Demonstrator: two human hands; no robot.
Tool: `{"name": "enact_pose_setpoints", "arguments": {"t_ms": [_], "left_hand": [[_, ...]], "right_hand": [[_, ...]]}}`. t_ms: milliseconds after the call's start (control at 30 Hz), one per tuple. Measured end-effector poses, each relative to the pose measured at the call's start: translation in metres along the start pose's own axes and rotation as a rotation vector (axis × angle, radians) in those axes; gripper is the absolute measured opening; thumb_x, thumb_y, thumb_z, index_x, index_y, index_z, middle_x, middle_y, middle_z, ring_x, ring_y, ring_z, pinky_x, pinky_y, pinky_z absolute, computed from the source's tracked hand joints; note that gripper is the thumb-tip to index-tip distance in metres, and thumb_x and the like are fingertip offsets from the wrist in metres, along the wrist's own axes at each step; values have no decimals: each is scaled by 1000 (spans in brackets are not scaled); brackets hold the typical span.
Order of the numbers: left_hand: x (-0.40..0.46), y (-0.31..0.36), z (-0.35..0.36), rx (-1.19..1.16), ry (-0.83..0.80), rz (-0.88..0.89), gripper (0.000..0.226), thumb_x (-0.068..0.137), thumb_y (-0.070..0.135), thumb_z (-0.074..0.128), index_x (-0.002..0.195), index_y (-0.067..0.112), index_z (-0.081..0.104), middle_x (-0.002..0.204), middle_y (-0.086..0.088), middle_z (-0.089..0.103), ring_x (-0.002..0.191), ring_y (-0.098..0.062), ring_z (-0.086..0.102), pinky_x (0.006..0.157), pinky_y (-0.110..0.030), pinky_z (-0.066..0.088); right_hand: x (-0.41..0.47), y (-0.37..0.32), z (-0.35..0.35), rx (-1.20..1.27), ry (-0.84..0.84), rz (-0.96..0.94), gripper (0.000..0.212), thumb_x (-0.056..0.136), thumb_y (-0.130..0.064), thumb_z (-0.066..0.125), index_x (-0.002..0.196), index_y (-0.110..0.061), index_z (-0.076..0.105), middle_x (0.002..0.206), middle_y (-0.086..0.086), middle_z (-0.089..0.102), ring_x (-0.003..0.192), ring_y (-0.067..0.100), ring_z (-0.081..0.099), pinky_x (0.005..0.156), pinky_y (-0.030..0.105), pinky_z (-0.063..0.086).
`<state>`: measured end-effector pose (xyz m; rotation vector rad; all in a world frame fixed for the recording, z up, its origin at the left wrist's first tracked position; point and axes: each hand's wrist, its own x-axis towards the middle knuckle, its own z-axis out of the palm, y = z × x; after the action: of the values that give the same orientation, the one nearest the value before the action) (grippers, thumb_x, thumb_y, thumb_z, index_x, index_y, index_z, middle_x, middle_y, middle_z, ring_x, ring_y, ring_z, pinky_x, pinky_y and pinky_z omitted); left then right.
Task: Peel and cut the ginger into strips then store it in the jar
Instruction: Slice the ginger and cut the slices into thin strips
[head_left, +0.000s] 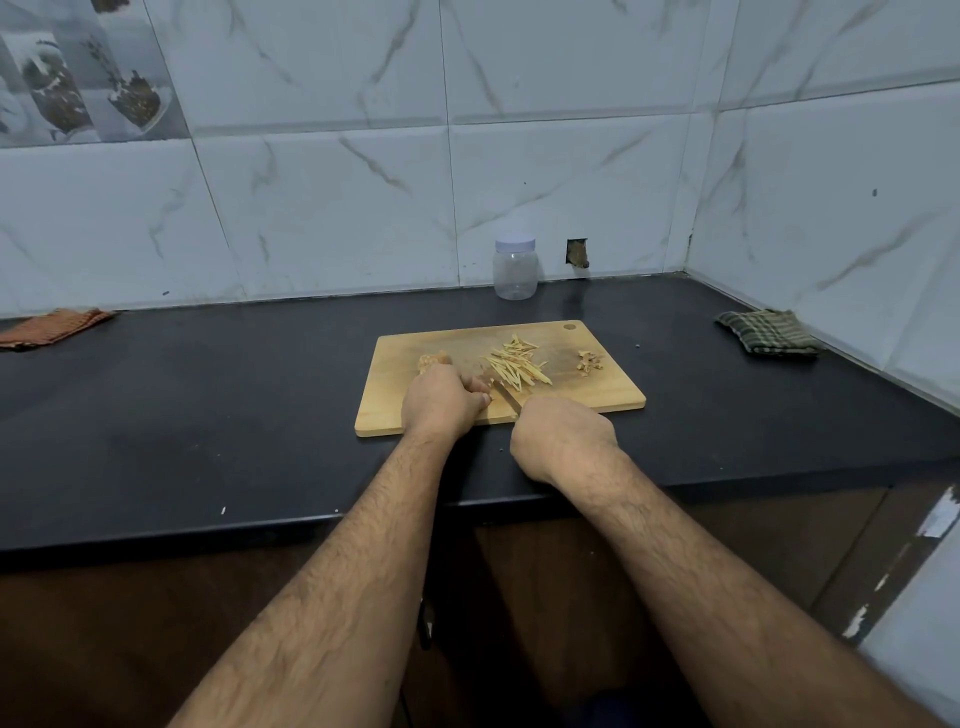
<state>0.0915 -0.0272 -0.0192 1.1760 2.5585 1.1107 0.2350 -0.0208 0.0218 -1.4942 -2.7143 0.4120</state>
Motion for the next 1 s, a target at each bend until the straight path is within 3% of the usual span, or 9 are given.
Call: {"name": "enact_pose_setpoints", "arguments": {"t_ms": [100, 200, 567, 733, 900, 1000], "left_hand": [[4, -3, 3, -50, 11, -38, 9, 86, 26, 75, 95, 26, 77, 105, 18, 67, 103, -8, 62, 80, -25, 48], [8, -7, 6, -60, 10, -54, 5, 84, 26, 77, 89, 26, 77, 96, 13, 72, 94, -7, 64, 80, -27, 52], [12, -7, 7, -14, -2, -53, 2, 85, 27, 75, 84, 27, 77, 94, 13, 73, 96, -9, 64, 82, -29, 53], [12, -3, 6, 10, 15, -47, 6, 85, 23, 73, 89, 22, 79, 105, 15, 67, 103, -12, 63, 82, -29, 52], [17, -3, 6, 30, -19, -57, 6, 84, 22, 73, 85, 18, 78, 82, 17, 60, 89, -9, 61, 76, -28, 51], [21, -3, 7, 43, -21, -69, 9, 84, 25, 73, 86, 17, 77, 87, 13, 66, 87, -13, 63, 70, -27, 48]], "right_hand": [[1, -1, 1, 2, 16, -18, 28, 99, -18, 48, 123, -14, 61, 120, 6, 63, 88, 22, 50, 73, 35, 43], [1, -1, 2, 3, 23, -29, 27, 100, -20, 47, 123, -14, 61, 119, 6, 63, 88, 22, 50, 73, 35, 43], [2, -5, 1, 1, -4, -23, 29, 99, -22, 52, 125, -13, 60, 123, 7, 61, 89, 22, 48, 75, 35, 43], [2, -6, 2, -11, -3, -26, 28, 99, -20, 51, 123, -12, 60, 120, 7, 62, 88, 22, 49, 75, 35, 44], [3, -10, 0, -12, -32, -33, 27, 97, -17, 50, 122, -12, 60, 121, 6, 61, 89, 23, 49, 76, 35, 44], [5, -11, -1, 1, -48, -36, 27, 97, -16, 50, 122, -12, 60, 119, 6, 62, 90, 23, 52, 78, 36, 45]]}}
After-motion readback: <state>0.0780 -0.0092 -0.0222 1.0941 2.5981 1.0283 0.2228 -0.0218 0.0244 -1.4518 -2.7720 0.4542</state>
